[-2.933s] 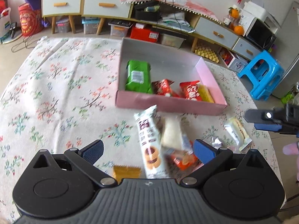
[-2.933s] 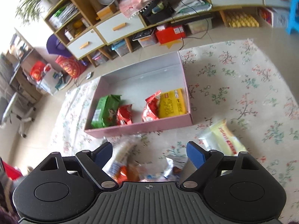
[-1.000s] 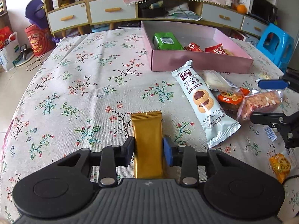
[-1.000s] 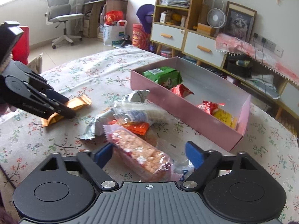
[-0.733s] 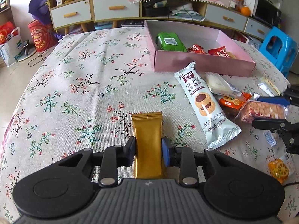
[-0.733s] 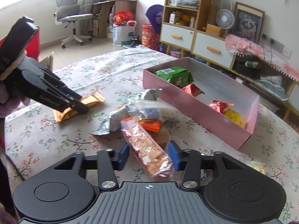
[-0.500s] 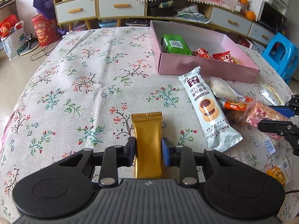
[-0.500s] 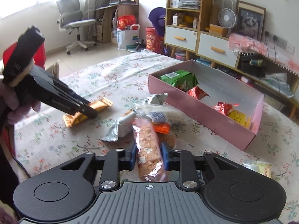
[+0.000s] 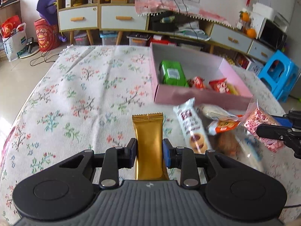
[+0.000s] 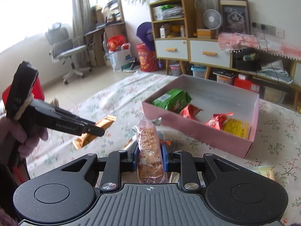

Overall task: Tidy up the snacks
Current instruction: 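Carry the gold bar and pink bag into the box and release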

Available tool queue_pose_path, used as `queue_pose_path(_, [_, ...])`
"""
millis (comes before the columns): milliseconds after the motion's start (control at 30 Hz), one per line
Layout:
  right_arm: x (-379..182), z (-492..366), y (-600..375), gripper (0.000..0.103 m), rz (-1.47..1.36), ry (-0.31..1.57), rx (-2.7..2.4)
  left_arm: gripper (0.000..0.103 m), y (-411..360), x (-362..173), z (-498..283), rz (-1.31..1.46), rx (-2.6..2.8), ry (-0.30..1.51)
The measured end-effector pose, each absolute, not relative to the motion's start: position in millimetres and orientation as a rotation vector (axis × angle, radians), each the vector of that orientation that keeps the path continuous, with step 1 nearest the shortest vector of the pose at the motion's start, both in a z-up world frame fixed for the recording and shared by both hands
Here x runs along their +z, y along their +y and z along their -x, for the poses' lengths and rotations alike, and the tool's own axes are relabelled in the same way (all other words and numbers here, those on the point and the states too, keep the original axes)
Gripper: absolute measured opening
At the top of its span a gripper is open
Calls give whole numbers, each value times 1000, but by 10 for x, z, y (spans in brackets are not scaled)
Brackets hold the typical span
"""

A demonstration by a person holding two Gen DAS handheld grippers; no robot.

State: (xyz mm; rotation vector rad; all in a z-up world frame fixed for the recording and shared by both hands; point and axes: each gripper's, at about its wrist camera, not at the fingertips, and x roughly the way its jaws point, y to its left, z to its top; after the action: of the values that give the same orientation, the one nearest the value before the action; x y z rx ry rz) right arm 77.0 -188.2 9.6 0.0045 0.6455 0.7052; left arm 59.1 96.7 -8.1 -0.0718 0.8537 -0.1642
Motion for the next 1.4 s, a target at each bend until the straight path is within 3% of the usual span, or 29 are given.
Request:
queue_pose_path(733, [319,-1538,-2201,23,-303,657,513,26,605,128,-1148,232,-171,782])
queue_pose_path(1100, [152,-2130,-2358,24,-401,715,288,26,208,255,-1622,223,-238,771])
queue_pose_path(1400, [-112,-2530,-2340,24,-362,773,200,26,-119,-23,-2149,197,-307,816])
